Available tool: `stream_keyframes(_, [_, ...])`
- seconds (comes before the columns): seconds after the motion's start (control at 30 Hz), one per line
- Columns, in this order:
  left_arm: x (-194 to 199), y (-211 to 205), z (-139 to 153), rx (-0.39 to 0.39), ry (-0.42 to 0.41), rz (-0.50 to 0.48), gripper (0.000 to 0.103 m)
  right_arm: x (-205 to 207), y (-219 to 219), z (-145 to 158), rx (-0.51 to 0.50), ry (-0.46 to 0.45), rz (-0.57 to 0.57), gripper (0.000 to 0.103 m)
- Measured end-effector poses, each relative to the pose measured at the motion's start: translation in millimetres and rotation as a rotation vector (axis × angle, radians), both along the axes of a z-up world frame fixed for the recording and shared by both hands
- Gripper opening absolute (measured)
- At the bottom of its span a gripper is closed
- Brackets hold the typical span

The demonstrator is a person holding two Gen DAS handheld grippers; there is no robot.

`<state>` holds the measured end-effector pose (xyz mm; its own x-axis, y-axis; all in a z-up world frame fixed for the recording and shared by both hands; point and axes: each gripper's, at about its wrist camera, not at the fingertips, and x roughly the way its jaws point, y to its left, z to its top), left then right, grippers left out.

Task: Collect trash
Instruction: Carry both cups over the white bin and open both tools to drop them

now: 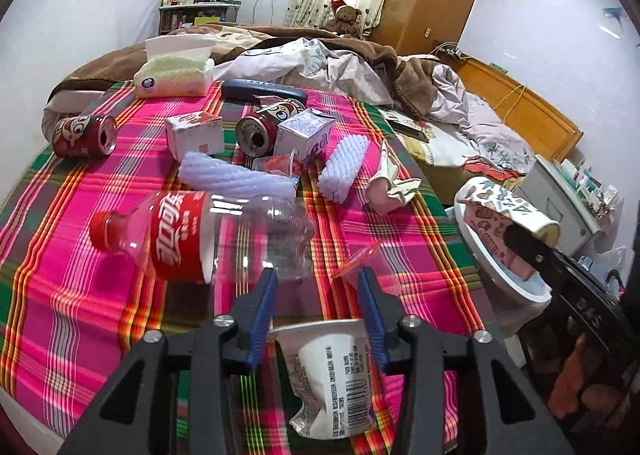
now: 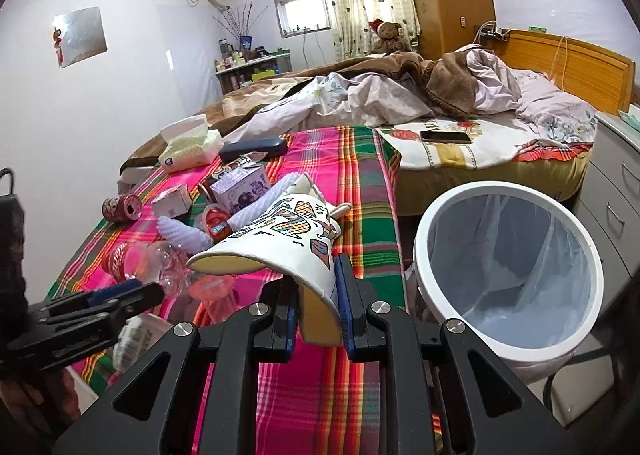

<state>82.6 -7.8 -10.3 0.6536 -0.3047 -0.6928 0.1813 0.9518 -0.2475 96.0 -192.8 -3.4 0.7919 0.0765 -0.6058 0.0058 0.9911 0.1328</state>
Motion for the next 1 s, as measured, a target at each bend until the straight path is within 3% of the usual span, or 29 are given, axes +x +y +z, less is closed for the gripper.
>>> stream_keyframes(0.07, [-9,0,3,0.026,-0.027,0.009,0.069,-1,-1,0,0.005,-0.002,0.001,0.018])
stream_keyframes(0.2, [-20,5,3,0.017,-0.023,0.007,0.078,-4,0,0,0.013,-0.007,0.005,0.018])
stream_keyframes(0.33, [-20,-4,-13,0.058,0.032,-0.023,0.078,-6,-1,-2,0.02,-0.005,0.009,0.018])
stream_keyframes(0.4, [-20,-8,-21,0.059,0.052,-0.023,0.074,-8,0,-2,0.019,-0.004,0.011,0.018])
stream_keyframes(0.5, [-19,-14,-27,0.078,0.071,-0.039,0.05,-10,-2,-1,0.017,-0.005,0.009,0.018])
stream_keyframes(0.7, [-24,-22,-16,0.096,0.042,-0.061,0.05,-13,-9,2,0.025,-0.012,-0.013,0.018])
stream_keyframes(1.0, [-23,-51,24,0.089,-0.051,-0.126,0.05,-19,-26,13,0.03,-0.044,-0.053,0.018])
